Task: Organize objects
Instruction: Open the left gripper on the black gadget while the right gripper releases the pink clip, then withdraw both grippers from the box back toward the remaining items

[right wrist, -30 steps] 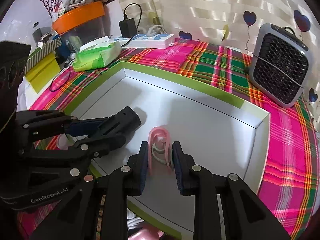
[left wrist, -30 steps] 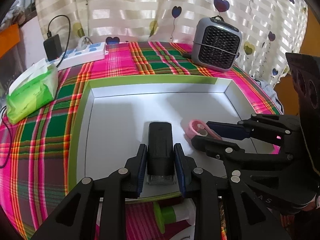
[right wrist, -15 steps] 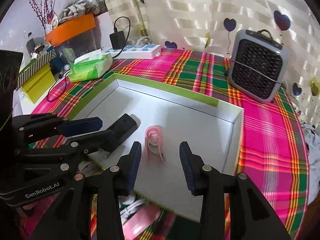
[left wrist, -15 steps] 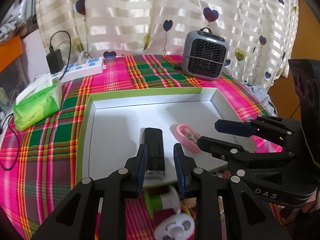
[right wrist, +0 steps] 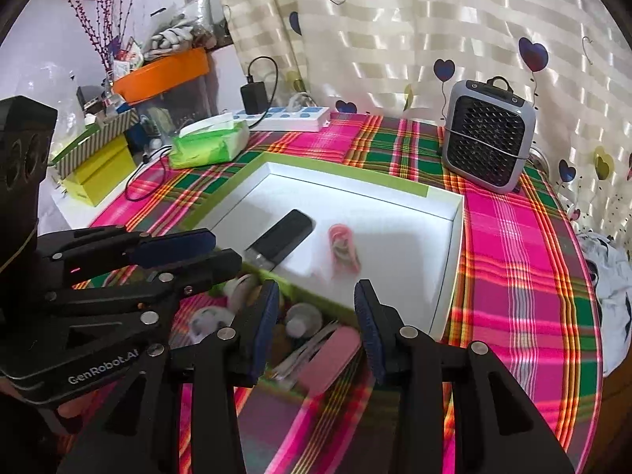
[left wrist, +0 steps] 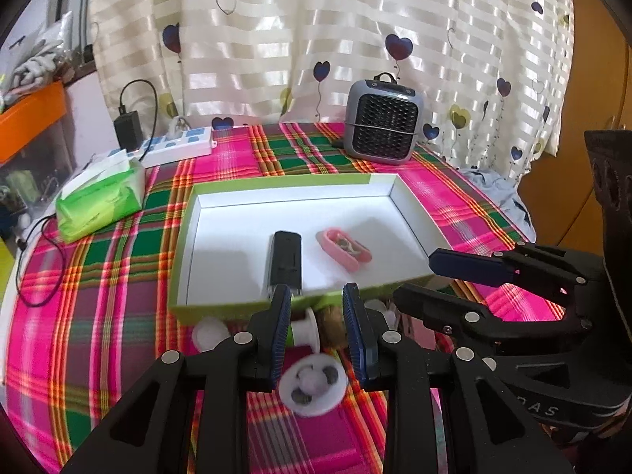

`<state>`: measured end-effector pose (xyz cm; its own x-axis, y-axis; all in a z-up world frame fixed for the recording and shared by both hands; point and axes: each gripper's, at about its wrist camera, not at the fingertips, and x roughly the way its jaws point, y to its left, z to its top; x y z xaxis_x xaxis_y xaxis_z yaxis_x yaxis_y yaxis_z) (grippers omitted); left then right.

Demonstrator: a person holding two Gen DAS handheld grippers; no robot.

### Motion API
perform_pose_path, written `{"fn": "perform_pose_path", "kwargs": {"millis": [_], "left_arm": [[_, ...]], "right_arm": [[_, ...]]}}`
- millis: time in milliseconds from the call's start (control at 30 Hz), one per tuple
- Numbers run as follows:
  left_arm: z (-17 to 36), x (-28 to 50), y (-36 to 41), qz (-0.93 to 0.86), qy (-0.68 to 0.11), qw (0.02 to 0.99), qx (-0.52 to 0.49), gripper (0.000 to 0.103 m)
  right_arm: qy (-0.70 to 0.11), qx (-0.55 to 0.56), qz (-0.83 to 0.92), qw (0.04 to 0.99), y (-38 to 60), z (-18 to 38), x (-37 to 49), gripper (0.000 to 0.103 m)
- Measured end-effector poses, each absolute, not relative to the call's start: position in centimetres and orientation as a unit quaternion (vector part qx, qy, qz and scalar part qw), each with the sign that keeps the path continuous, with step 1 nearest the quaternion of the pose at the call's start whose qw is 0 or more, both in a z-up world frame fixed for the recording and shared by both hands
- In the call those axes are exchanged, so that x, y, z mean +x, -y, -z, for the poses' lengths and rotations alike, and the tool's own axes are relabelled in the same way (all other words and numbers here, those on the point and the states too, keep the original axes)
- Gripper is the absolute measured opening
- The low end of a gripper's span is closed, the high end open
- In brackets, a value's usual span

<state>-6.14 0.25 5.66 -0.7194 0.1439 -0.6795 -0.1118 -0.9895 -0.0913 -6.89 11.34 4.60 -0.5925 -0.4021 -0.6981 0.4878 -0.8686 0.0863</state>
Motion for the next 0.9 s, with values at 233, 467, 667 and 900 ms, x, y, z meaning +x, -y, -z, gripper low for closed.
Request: {"fn": "perform_pose_path", "kwargs": {"millis": [233,467,667,900], "left_arm": [[-5.7,-4.2,-0.5,-0.928,0.022,0.063,-0.368,0.025],[-5.4,-2.4,-0.7,-0.928,0.024,0.060,-0.367,0.025],[-5.2,-1.4,-0.6,-0.928,0.024,0.059,-0.367,0.025],[-4.4,-0.1,-0.8,-0.927,0.022,0.059,-0.370,0.025]], "right_arm": [[-0.052,0.372,0.892,0.251,-11.3,-4.7,-4.9,0.041],[-0.053,0.369,0.894,0.248,-11.3,-4.5,-3.1,0.041],[-0.049,0.368,0.895,0.245,-11.3,-4.2,-1.7,0.041],[-0.049,0.373,0.894,0.243,-11.3,-3.7,-1.0,0.041]]}}
